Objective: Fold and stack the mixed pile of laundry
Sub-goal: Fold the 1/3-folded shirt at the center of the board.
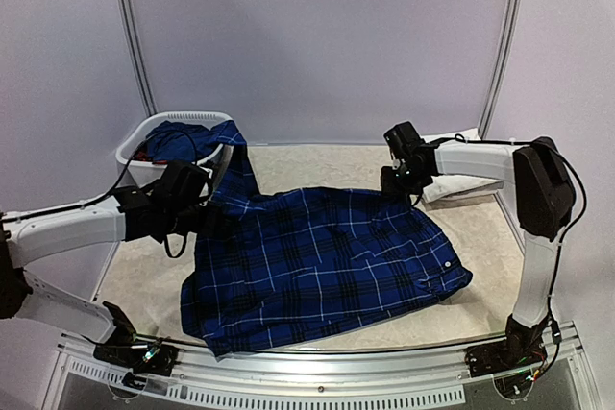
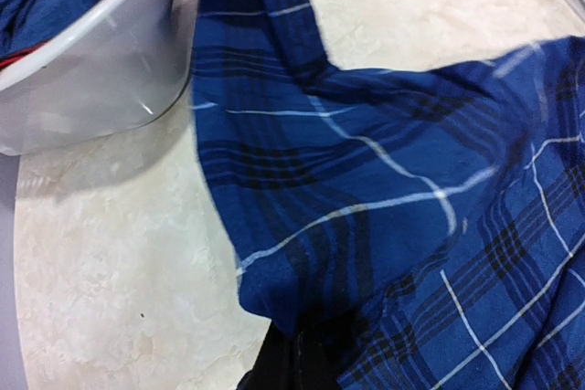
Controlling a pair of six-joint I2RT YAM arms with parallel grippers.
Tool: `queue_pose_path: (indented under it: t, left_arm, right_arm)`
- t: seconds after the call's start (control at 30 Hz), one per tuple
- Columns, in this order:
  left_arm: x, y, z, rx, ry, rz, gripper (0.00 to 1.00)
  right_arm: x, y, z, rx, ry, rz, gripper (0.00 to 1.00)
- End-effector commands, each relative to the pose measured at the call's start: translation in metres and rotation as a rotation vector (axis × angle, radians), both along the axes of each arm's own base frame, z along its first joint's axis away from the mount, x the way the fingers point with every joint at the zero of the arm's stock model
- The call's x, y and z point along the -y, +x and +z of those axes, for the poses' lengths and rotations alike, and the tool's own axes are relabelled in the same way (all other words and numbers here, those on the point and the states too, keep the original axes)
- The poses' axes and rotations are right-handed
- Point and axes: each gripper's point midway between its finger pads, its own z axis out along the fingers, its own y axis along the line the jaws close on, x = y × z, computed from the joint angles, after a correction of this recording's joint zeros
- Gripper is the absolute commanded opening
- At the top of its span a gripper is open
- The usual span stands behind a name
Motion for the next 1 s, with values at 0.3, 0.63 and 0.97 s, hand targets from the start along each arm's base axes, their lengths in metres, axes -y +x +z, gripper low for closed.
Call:
queue_pose_path:
  t: [0.3,0.63,0.97]
  left_arm:
    - [-0.007,-0.036,-0.01,-0.024,0.027,-0.002,0.0]
    - [-0.009,-0.057,-0.029,-0.057,0.024,-0.011,0.0]
    - [-0.002,-0.077,-0.056,-0.117,0.027,-0.035,0.0]
  right_arm:
    - [0.025,-0.036,0.034,0.077,-0.023,-0.054,0.0]
    - [0.042,-0.066,0.012,0.047,-0.047,-0.094,0.0]
    - [0.053,-0.086,-0.015,0.006,-0.071,-0.139,0.0]
